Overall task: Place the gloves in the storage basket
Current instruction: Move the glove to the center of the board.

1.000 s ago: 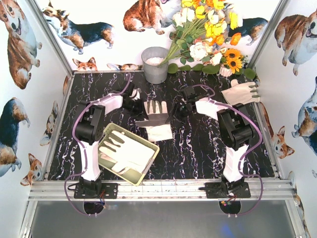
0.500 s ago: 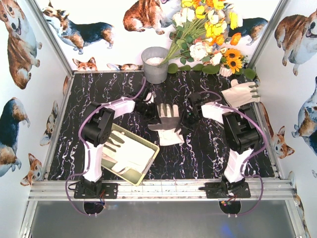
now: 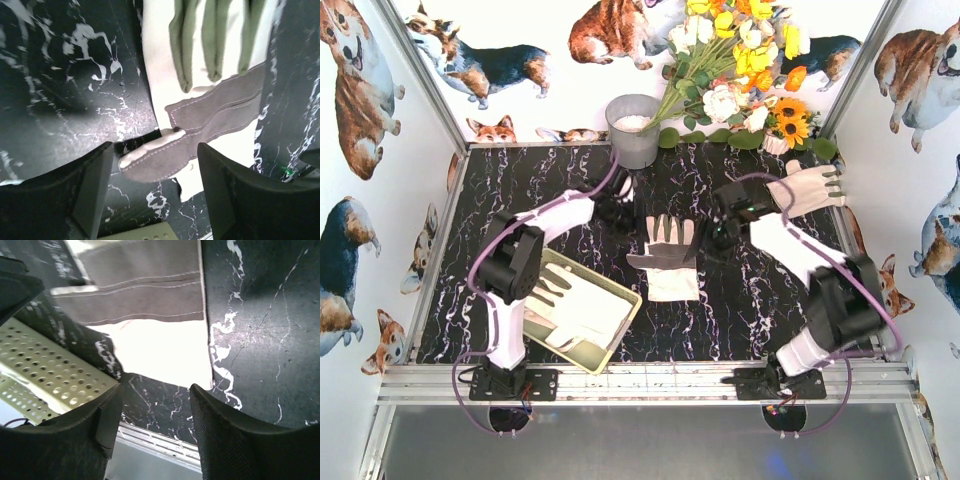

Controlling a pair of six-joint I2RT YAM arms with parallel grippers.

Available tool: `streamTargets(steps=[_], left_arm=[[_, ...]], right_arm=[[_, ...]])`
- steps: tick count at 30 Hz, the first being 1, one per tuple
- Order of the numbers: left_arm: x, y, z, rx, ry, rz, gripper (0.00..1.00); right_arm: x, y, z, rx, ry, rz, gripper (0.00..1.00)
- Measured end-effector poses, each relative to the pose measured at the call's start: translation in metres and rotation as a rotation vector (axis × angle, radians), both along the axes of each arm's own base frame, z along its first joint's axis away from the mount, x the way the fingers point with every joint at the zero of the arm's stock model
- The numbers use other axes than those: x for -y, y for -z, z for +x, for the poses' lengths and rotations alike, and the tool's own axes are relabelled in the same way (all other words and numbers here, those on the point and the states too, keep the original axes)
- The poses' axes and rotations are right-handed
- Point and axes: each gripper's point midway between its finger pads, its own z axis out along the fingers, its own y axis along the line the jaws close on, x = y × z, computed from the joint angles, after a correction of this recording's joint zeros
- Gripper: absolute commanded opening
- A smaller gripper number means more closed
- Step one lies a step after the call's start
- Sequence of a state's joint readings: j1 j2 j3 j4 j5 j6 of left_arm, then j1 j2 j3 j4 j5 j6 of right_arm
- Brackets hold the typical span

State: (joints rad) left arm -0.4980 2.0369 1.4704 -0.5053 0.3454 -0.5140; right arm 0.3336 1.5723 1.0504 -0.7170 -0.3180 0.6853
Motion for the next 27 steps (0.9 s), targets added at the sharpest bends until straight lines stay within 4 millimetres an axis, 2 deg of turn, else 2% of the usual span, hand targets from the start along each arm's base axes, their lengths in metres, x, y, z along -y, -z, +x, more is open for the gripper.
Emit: streamTargets(steps=[3,4,6,9,13,16,19,22,24,27], left_arm=[[-0.008,-0.035,0.013,0.096,-0.008,0.042,0.74],[-0.011,-0.049,0.018,0.135,-0.011,0.05,0.75],[-0.018,-0.083,0.027,0.224,-0.025,0.064,0.78],[-0.034,-0.134,0.036,0.358,-0.064,0.067,0.82],[-0.084,-0.193,0.042,0.51,-0.182,0.088,0.93],[-0.139,-0.221,0.036,0.596,-0.312,0.132,0.99],[-0.191,-0.229,0.021,0.635,-0.429,0.181,0.99],[-0.229,-0.221,0.006,0.627,-0.512,0.232,0.99],[-0.246,-0.212,0.0,0.608,-0.548,0.265,1.0],[-0.257,-0.197,-0.005,0.578,-0.569,0.307,1.0]], right_arm=[[0.006,-0.04,0.01,0.116,0.014,-0.014,0.63],[0.009,-0.052,0.013,0.155,0.019,-0.024,0.69],[0.018,-0.077,0.021,0.242,0.024,-0.062,0.73],[0.041,-0.102,0.03,0.333,0.041,-0.137,0.76],[0.089,-0.112,0.041,0.361,0.116,-0.244,0.8],[0.127,-0.108,0.045,0.34,0.172,-0.329,0.81],[0.151,-0.1,0.052,0.314,0.192,-0.412,0.81],[0.166,-0.083,0.062,0.275,0.199,-0.48,0.81],[0.176,-0.068,0.071,0.243,0.207,-0.515,0.81],[0.196,-0.046,0.087,0.19,0.233,-0.549,0.79]])
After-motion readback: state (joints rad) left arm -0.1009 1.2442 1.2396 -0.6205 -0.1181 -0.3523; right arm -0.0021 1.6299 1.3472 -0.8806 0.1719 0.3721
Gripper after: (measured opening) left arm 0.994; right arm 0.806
